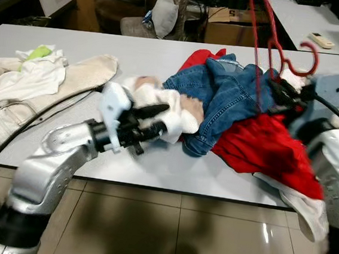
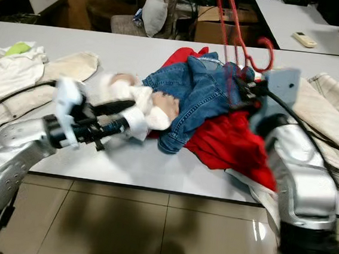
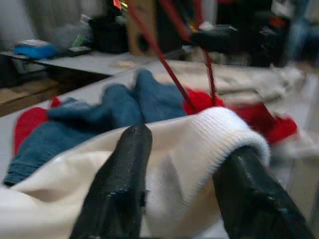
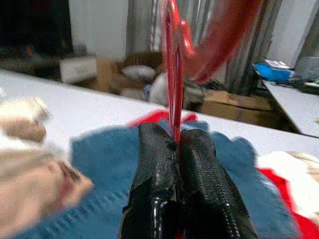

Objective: Hang hanger

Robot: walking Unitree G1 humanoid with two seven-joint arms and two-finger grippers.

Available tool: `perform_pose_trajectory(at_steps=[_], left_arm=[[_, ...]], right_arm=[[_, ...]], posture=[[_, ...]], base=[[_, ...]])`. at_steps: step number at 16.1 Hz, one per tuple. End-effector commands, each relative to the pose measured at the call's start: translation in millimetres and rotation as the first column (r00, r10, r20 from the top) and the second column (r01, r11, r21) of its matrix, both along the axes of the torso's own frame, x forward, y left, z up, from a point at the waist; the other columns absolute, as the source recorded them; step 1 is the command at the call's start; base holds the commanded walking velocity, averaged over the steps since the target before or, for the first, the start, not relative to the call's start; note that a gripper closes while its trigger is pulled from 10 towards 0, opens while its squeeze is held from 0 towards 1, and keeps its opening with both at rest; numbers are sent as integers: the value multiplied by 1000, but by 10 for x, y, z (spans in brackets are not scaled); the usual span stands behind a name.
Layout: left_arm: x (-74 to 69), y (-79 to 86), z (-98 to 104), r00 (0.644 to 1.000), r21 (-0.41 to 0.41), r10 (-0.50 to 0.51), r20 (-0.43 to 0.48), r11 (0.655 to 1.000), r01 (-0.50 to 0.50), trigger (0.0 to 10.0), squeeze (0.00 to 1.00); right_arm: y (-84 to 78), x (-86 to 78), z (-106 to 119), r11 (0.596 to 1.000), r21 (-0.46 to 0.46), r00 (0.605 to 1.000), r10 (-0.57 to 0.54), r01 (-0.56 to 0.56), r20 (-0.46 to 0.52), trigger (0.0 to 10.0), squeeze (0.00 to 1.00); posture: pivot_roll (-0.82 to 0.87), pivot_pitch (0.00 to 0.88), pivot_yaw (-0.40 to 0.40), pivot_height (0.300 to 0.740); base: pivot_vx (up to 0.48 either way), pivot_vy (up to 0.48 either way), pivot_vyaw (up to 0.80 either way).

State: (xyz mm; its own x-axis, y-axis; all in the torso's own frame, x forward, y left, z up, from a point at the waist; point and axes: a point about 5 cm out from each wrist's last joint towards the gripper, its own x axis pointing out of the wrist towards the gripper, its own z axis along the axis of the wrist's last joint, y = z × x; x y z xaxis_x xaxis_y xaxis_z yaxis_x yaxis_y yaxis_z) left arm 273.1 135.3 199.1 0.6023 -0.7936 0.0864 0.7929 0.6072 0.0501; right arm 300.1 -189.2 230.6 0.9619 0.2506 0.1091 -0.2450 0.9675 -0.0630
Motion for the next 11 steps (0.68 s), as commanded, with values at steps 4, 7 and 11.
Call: perform_pose_trajectory(at_steps=[4, 7, 11], left_arm=[[40, 127, 208, 964, -207, 266, -19, 942, -265, 10000, 1000], [-44, -4, 135, 985, -45, 174, -20, 984, -174, 10000, 1000], [-155, 157, -275, 998, 572, 49, -39, 820, -18, 10000, 1000]], right_arm=[[208, -95, -13, 985, 171, 999, -35, 27, 42, 10000, 0], [316, -178, -132, 958, 283, 999, -34, 35, -7, 10000, 0], [286, -176, -168, 963, 256, 996, -82, 89, -38, 10000, 0]], posture=[[-72, 0, 62, 740], [-62, 0, 57, 740], [-64, 0, 73, 740]], base=[[0, 0, 0], [0, 0, 0], [0, 0, 0]])
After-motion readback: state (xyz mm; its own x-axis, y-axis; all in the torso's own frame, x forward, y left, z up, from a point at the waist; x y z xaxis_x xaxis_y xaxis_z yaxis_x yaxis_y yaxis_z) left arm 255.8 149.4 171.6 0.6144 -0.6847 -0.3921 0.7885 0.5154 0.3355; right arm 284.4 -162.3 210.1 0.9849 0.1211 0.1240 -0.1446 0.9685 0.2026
